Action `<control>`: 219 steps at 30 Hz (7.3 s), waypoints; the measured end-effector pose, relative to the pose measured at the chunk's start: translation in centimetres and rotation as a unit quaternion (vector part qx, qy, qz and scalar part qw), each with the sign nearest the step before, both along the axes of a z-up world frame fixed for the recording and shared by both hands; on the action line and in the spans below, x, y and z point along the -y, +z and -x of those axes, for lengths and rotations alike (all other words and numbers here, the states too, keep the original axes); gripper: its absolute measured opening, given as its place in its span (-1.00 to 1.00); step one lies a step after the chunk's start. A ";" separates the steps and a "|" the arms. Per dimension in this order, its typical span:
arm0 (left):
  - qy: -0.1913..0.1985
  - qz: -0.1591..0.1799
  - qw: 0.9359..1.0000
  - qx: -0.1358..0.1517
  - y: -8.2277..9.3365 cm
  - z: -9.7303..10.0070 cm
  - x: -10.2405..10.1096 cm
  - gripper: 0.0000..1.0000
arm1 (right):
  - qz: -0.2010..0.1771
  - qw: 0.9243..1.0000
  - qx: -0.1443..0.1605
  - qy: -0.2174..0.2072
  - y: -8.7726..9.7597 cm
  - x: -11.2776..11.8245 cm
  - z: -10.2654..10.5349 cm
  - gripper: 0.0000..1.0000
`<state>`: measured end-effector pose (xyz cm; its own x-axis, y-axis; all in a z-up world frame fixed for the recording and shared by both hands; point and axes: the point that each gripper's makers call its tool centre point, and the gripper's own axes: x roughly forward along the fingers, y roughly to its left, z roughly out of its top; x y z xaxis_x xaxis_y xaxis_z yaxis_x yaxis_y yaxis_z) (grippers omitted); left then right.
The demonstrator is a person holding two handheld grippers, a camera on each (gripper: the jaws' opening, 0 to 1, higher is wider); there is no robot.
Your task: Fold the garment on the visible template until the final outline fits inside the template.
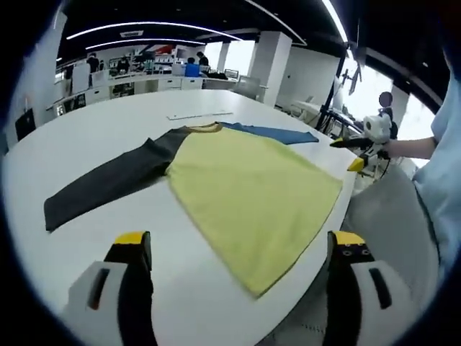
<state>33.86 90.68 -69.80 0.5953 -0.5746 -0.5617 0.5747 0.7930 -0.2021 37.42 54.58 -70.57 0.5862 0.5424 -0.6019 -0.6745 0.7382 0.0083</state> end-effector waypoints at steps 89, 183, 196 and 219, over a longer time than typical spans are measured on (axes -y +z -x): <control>0.078 0.035 0.996 0.039 1.1 -1.0 -2.1 0.66 | -0.082 0.962 0.032 -0.257 3.3 5.8 -22.9 -1.00; 0.129 0.052 0.990 0.024 -1.0 -4.1 -6.5 0.53 | -0.097 0.995 0.025 0.026 -1.9 -23.1 -21.0 1.00; 0.197 -0.012 0.980 0.019 -2.2 -7.8 -14.6 0.36 | -0.109 0.994 0.018 -0.003 -2.1 -17.9 -19.6 0.99; 0.422 -0.031 0.906 0.002 -5.2 -11.7 -27.2 -0.08 | -0.112 0.993 0.040 -0.010 0.1 -12.7 -13.9 0.92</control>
<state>45.57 117.86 -75.00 0.8104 0.1188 -0.5738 -0.2405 0.9604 -0.1407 51.31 67.23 -70.45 0.6391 0.6452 -0.4187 -0.6649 0.7371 0.1210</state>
